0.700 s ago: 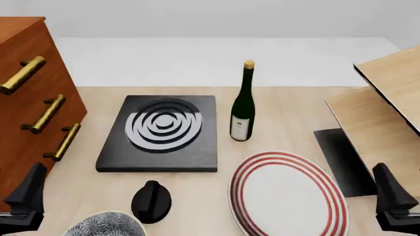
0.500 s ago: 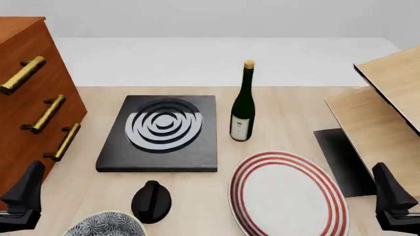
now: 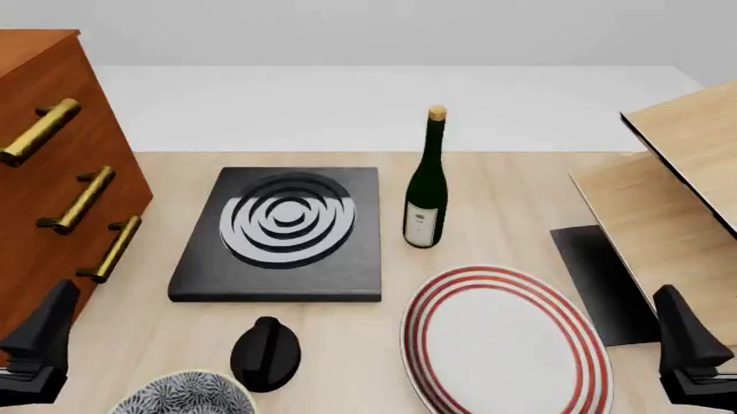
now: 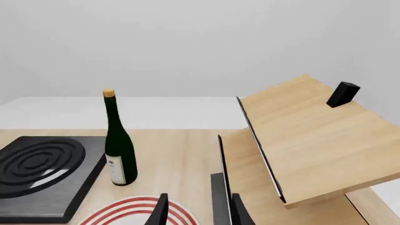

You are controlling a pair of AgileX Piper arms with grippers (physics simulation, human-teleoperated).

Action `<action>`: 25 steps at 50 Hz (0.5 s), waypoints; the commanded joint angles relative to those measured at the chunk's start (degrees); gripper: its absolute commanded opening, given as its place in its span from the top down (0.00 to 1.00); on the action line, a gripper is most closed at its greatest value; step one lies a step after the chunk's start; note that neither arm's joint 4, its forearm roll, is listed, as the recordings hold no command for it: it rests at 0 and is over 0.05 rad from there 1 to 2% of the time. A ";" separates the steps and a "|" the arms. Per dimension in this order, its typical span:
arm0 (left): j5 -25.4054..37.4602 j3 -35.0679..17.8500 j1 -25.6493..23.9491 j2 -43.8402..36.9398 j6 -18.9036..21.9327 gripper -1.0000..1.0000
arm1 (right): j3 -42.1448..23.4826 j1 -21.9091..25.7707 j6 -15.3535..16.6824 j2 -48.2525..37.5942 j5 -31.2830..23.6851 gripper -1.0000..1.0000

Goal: Pick up the akita bowl and put it on the plate.

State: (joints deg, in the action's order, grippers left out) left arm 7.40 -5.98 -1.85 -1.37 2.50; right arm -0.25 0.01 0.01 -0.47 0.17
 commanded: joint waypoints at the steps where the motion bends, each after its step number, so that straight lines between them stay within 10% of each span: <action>1: 5.75 -3.68 -1.60 -1.55 0.82 0.00 | -0.01 0.00 0.01 0.01 0.00 0.00; 25: 21.06 -10.22 -6.94 -3.89 -1.43 0.00 | -0.01 0.00 0.01 0.01 0.00 0.00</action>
State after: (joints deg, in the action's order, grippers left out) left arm 23.19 -14.24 -6.37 -3.52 1.84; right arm -0.26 0.01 0.02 -0.48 0.17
